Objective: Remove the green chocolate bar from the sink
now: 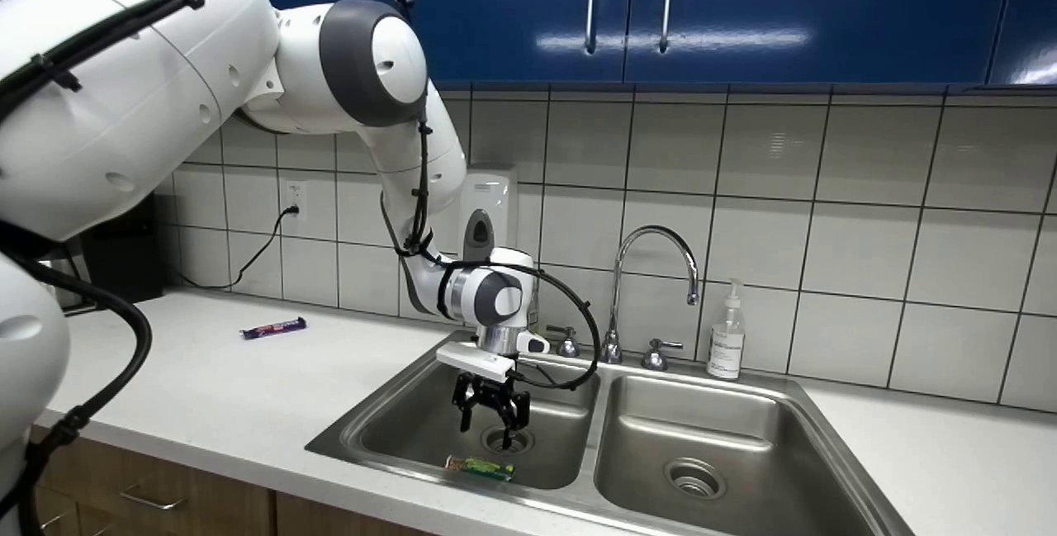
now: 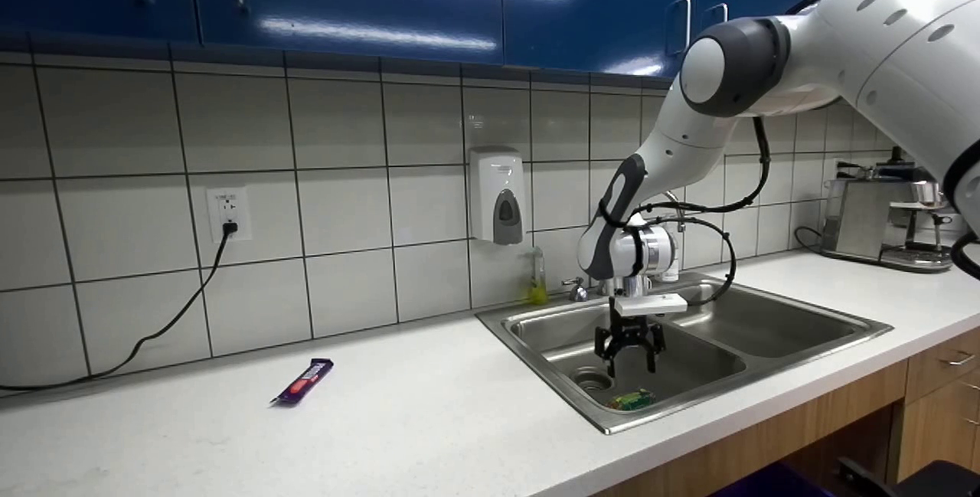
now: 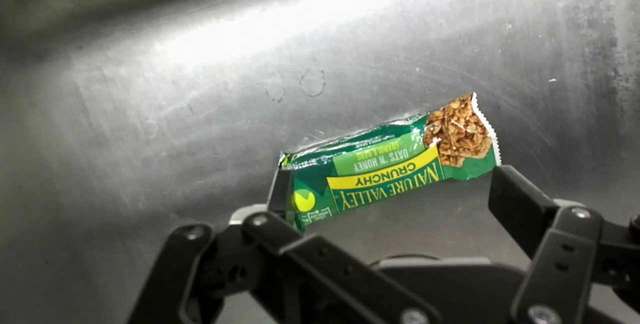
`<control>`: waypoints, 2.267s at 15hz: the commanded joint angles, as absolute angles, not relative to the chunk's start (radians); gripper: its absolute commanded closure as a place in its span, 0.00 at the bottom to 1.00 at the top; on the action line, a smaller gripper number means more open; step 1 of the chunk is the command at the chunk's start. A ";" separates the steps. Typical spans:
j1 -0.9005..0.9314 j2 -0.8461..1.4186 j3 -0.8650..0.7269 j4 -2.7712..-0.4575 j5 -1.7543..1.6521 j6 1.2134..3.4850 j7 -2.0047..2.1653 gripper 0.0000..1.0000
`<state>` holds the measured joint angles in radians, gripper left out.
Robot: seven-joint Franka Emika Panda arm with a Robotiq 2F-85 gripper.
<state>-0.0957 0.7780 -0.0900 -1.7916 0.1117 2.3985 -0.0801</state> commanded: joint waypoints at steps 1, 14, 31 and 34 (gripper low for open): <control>-0.105 0.765 -0.076 -1.808 0.091 2.414 -0.061 0.00; -0.077 0.705 -0.096 -1.905 0.122 2.456 0.109 0.00; -0.030 0.735 -0.126 -1.896 0.229 2.512 0.477 0.00; -0.032 0.746 -0.133 -1.891 0.249 2.517 0.515 0.00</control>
<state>-0.0447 0.7423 -0.1173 -1.8863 0.2192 2.4988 0.4661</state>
